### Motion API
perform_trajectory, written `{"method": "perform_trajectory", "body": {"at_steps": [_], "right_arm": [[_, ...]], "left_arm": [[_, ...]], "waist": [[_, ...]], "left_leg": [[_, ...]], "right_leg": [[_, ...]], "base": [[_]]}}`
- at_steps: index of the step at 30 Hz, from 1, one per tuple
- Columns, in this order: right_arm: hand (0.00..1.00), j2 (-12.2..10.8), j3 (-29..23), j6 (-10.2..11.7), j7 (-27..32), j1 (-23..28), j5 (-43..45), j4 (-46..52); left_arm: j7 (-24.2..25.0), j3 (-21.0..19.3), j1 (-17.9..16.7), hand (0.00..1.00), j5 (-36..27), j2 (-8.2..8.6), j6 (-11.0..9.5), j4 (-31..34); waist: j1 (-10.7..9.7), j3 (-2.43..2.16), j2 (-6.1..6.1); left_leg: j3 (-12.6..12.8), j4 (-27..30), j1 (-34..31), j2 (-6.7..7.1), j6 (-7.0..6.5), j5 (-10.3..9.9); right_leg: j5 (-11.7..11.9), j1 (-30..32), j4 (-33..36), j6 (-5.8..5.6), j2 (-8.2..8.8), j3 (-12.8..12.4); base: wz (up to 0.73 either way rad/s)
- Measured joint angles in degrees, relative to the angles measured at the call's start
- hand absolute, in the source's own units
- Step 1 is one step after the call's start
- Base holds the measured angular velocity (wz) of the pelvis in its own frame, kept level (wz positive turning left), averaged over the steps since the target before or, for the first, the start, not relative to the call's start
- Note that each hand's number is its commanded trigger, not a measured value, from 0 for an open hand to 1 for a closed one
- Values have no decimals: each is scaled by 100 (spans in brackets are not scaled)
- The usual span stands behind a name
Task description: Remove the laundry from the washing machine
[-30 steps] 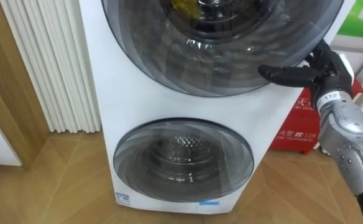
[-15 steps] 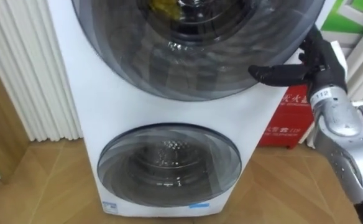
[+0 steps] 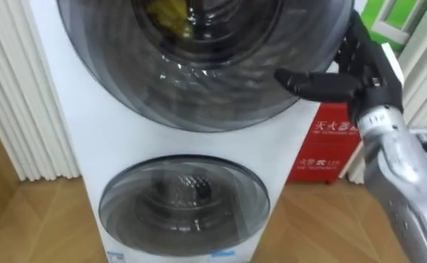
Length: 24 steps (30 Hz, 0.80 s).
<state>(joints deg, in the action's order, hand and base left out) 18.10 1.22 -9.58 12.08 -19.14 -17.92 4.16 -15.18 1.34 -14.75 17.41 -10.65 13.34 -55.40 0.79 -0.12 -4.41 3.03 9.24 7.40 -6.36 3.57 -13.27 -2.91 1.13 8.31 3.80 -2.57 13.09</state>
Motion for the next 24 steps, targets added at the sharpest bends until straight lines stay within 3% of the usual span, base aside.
{"method": "perform_trajectory", "body": {"at_steps": [1, 2, 8, 13, 22, 24], "right_arm": [[0, 1, -4, 16, -97, 286, -47, 136], [0, 1, -1, 47, -209, 557, -82, 247], [0, -11, 45, 98, -907, 1695, -329, 266], [0, -27, 33, 130, -1240, 1811, -328, 268], [0, -67, -5, 199, -1490, 1811, -337, 311], [0, -107, -8, 196, -1479, 1813, -348, 363]], "left_arm": [[4, 7, -35, 0, -31, 0, -22, 2], [4, 8, -47, 0, -105, -1, -44, 1], [3, 34, -39, 0, -226, 27, -316, -27], [28, -2, -36, 0, -223, 63, -419, -139], [68, -9, -62, 0, -223, 82, -524, -203], [68, -11, -49, 0, -219, 84, -599, -235]], "waist": [[-1, -33, 14], [-34, -38, 18], [-30, -20, 51], [-52, 17, 117], [-53, 4, 111], [-54, 3, 115]], "left_leg": [[-15, -2, 17, 0, 0, -3], [-33, -2, 16, 1, 0, -3], [-29, -9, 23, 13, -9, -7], [-33, -23, 18, 29, -39, -29], [34, -61, 16, 38, -44, -26], [148, -60, 21, 32, -45, -25]], "right_leg": [[-29, -15, 25, -7, 9, 20], [-48, -22, 46, -9, 25, 55], [-26, -50, 51, 30, 19, 101], [-45, -47, 51, 8, 32, 107], [-90, -51, 37, -28, 48, 116], [-92, -48, 39, -26, 50, 117]], "base": [[13], [12], [6], [1], [2], [-5]]}}
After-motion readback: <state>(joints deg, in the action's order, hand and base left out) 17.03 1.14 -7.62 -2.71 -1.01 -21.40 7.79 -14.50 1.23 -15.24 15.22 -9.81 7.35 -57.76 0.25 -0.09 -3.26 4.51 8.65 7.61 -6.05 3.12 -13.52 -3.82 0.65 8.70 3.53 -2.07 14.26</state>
